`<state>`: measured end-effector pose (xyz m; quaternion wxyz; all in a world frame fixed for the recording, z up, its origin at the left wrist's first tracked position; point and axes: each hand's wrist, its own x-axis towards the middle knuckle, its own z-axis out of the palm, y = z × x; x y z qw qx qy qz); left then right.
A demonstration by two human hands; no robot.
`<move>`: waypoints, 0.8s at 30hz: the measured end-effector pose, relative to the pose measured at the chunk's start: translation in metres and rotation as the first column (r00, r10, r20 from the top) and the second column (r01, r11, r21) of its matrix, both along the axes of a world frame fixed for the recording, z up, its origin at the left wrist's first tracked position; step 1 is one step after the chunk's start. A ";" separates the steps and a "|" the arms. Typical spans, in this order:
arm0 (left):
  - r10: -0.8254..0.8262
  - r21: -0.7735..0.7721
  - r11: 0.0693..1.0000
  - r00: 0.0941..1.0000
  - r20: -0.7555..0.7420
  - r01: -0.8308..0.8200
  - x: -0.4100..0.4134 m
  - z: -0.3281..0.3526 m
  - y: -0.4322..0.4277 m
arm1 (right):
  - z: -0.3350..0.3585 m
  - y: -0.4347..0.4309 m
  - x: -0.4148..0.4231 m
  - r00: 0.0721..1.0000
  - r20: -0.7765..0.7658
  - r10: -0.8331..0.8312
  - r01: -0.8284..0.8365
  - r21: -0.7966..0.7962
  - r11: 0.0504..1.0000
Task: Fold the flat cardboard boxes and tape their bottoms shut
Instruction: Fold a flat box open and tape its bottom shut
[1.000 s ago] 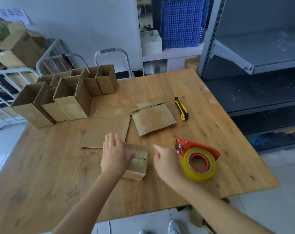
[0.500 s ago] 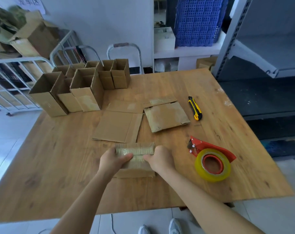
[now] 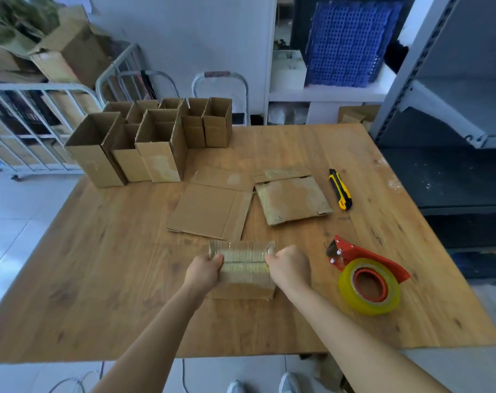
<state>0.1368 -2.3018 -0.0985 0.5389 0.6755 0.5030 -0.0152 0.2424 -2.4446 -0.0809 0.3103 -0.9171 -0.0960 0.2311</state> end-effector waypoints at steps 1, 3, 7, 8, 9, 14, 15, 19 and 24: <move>-0.015 -0.012 1.000 1.000 0.010 0.015 -0.001 0.003 0.000 | 0.001 -0.001 0.000 1.000 -0.007 0.003 -0.003 0.010 1.000; -0.052 -0.037 0.998 0.998 0.046 0.054 -0.005 0.010 -0.001 | 0.004 -0.007 0.001 0.999 -0.033 -0.016 0.018 0.068 0.998; -0.108 -0.011 0.994 0.978 0.177 0.112 -0.014 0.030 -0.005 | 0.017 -0.018 0.005 0.974 -0.136 -0.179 0.208 0.241 0.948; -0.097 -0.009 0.995 0.970 0.223 0.101 -0.015 0.035 -0.005 | 0.021 -0.018 0.009 0.952 -0.188 -0.240 0.288 0.288 0.914; -0.083 -0.017 0.996 0.961 0.264 0.091 -0.016 0.039 -0.005 | 0.025 -0.018 0.012 0.929 -0.243 -0.280 0.350 0.328 0.877; 0.009 -0.029 1.000 0.919 0.393 0.003 -0.017 0.049 -0.008 | 0.027 -0.024 0.023 0.920 -0.309 -0.241 0.348 0.361 0.865; 0.023 -0.013 1.000 0.916 0.401 -0.019 -0.016 0.050 -0.009 | 0.026 -0.026 0.020 0.942 -0.267 -0.202 0.292 0.355 0.888; 0.054 -0.016 0.998 0.896 0.440 -0.052 -0.016 0.049 -0.012 | 0.016 -0.035 0.009 0.964 -0.200 -0.176 0.243 0.387 0.889; 0.079 -0.168 0.986 0.891 0.448 -0.003 -0.016 0.036 -0.023 | 0.005 -0.040 0.000 0.978 -0.001 -0.209 0.196 0.354 0.914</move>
